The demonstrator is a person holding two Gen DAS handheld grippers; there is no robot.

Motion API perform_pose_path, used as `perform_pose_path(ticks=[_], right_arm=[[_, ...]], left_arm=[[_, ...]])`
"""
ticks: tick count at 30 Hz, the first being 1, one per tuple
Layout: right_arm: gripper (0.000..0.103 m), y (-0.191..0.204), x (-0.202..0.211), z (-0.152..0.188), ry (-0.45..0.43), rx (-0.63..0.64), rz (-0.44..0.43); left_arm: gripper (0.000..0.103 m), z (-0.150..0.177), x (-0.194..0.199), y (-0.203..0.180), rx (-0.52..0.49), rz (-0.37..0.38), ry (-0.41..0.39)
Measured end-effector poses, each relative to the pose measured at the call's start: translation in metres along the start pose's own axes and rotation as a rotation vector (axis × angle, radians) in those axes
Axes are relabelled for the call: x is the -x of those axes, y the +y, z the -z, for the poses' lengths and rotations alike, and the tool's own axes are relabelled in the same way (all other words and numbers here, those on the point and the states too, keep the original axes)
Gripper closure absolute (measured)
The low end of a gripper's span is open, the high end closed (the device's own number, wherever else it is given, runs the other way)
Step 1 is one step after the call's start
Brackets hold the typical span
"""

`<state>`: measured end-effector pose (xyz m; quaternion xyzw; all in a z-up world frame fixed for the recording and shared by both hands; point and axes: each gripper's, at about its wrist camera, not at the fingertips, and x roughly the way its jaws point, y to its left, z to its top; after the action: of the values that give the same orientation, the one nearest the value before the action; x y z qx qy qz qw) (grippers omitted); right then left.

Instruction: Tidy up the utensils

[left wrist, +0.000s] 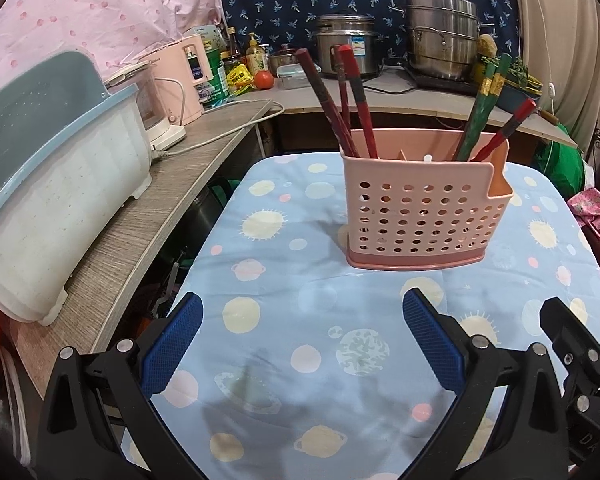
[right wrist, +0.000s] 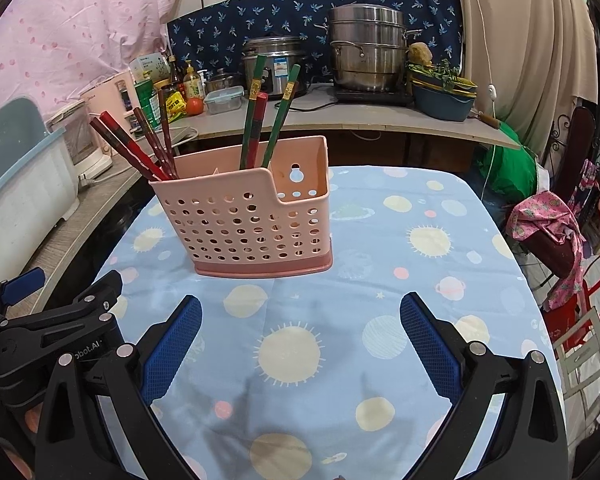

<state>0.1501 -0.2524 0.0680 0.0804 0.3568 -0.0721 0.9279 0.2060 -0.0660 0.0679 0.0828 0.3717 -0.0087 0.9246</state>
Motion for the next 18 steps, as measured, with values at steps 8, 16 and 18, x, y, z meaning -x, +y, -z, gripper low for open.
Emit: perform_pose_path(ticks=[8, 16, 18], right_arm=[[0.007, 0.0002, -0.0006, -0.0016, 0.001, 0.001, 0.004], [0.007, 0.0013, -0.0005, -0.0011, 0.0, 0.0, 0.006], [0.007, 0.0013, -0.0004, -0.0017, -0.003, 0.001, 0.008]], left_arm=[[0.007, 0.0003, -0.0035, 0.0001, -0.004, 0.007, 0.016], [0.007, -0.0009, -0.0032, -0.0021, -0.014, 0.008, 0.011], [0.007, -0.0016, -0.0026, -0.0028, -0.018, 0.006, 0.008]])
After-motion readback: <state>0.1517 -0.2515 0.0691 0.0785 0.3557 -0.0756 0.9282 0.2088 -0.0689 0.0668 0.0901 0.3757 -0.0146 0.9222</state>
